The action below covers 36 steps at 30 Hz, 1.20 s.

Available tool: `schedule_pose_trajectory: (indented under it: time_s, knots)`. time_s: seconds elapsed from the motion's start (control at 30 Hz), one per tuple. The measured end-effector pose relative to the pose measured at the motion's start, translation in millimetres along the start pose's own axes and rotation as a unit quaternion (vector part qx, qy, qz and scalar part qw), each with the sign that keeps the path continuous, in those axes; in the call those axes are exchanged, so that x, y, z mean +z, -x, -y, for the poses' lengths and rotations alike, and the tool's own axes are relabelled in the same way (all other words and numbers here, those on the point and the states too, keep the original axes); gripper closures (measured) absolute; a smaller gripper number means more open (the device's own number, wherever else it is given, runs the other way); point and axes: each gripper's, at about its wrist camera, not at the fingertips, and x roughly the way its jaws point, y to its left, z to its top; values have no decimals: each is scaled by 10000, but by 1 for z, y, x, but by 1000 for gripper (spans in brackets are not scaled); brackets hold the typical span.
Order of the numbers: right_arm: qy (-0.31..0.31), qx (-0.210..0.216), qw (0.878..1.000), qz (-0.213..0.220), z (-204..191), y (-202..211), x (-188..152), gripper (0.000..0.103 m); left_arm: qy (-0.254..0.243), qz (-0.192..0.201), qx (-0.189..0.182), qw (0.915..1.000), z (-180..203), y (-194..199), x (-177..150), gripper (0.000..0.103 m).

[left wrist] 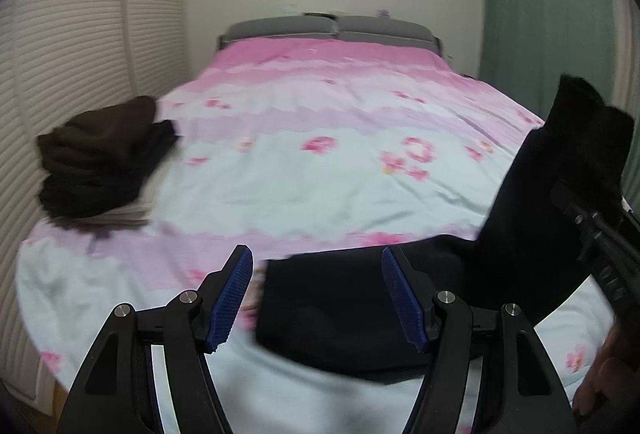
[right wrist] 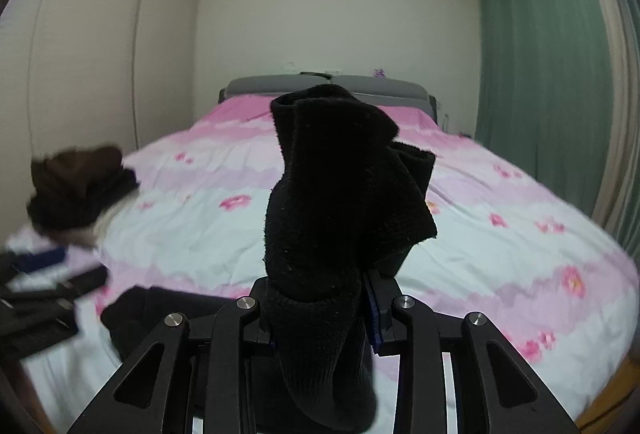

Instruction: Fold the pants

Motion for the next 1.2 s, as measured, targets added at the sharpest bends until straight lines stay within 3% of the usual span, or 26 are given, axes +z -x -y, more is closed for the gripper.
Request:
schedule_pose_trajectory:
  time_s: [0.3, 0.53, 0.63, 0.77, 0.87, 0.93, 1.0, 1.2]
  knots:
    - [1568, -389, 9863, -342, -123, -45, -31, 68, 547, -114, 605, 9966, -84, 17, -26, 36]
    - [2899, -540, 9498, -1049, -193, -78, -81, 64, 823, -217, 736, 9936, -113, 17, -43, 36]
    - [3258, -649, 9378, -1011, -204, -79, -93, 64, 904, -233, 756, 9928, -120, 17, -46, 36]
    - [3306, -687, 9361, -987, -203, -75, -93, 61, 973, -272, 758, 9920, -123, 16, -48, 36]
    - [3279, -680, 9372, -977, -200, -67, -86, 51, 963, -246, 771, 9921, -123, 17, -47, 36]
    - [3180, -571, 9417, -938, -194, -56, -79, 36, 957, -212, 780, 9921, -122, 21, -45, 36]
    - [3033, -408, 9476, -912, -187, -46, -71, 30, 946, -150, 803, 9922, -121, 27, -42, 36]
    - [2334, 288, 9675, -931, -151, -12, -51, 30, 872, 2, 823, 9928, -112, 44, -31, 36]
